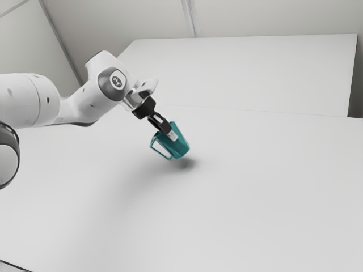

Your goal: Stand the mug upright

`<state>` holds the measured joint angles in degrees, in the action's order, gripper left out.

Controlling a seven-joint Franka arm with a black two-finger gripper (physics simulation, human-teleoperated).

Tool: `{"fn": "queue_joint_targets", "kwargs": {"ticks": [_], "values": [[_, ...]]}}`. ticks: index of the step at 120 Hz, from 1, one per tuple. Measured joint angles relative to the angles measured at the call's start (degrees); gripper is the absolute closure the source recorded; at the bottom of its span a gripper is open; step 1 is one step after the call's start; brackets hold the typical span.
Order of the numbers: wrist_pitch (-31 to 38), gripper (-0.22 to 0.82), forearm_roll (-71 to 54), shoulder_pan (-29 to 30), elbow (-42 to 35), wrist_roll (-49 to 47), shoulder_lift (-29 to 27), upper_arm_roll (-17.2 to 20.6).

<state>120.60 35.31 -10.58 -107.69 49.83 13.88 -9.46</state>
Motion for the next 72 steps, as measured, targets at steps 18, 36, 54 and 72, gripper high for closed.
{"fn": "queue_joint_targets", "kwargs": {"ticks": [18, 36, 54, 72], "values": [[0.2, 0.78, -8.08, 0.29, 3.18, -4.64, 2.17, 0.0], [0.33, 0.78, -13.08, 0.44, 5.58, -8.68, 4.41, -0.59], [0.39, 0.78, -16.42, 0.51, 8.11, -12.14, 6.78, -0.79], [0.39, 0.78, -17.88, 0.54, 9.55, -14.96, 9.01, -0.8]]}}
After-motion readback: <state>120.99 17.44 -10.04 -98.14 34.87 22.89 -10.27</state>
